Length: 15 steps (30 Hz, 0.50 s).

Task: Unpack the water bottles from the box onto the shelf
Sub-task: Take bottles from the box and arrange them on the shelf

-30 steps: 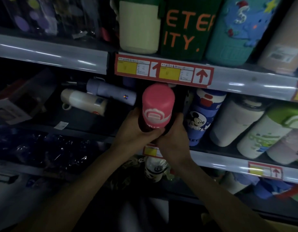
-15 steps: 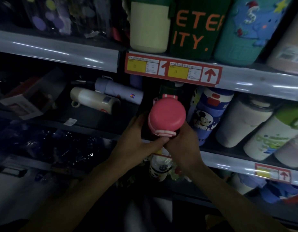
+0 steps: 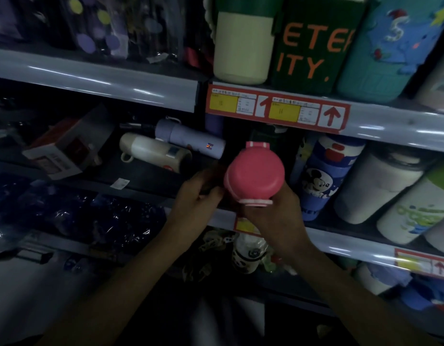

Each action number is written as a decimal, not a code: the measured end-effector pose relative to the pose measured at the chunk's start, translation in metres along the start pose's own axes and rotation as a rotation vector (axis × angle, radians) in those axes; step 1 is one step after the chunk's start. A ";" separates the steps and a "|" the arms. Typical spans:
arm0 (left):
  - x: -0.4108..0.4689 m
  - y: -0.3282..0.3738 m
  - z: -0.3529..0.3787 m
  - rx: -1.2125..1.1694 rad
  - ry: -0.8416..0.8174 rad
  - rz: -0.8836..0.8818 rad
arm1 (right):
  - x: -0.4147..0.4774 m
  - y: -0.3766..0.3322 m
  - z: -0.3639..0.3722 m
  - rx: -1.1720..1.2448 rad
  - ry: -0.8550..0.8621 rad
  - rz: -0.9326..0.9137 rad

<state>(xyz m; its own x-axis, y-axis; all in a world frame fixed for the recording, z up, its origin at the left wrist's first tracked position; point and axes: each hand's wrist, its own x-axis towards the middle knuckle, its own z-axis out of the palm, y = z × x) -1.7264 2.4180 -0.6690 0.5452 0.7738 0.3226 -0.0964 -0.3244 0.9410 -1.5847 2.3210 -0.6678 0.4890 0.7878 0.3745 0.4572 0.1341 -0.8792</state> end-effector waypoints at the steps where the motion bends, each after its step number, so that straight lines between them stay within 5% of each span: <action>1: 0.003 -0.002 0.002 0.017 0.019 -0.012 | -0.004 0.001 -0.007 0.010 -0.011 0.007; 15: 0.044 -0.029 0.050 0.243 0.134 -0.159 | -0.044 0.003 -0.071 0.027 0.069 0.147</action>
<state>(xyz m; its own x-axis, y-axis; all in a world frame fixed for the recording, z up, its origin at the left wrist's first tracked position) -1.6581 2.4349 -0.6871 0.4214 0.8847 0.1996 0.1913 -0.3019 0.9340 -1.5515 2.2439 -0.6662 0.5993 0.7571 0.2602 0.3574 0.0378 -0.9332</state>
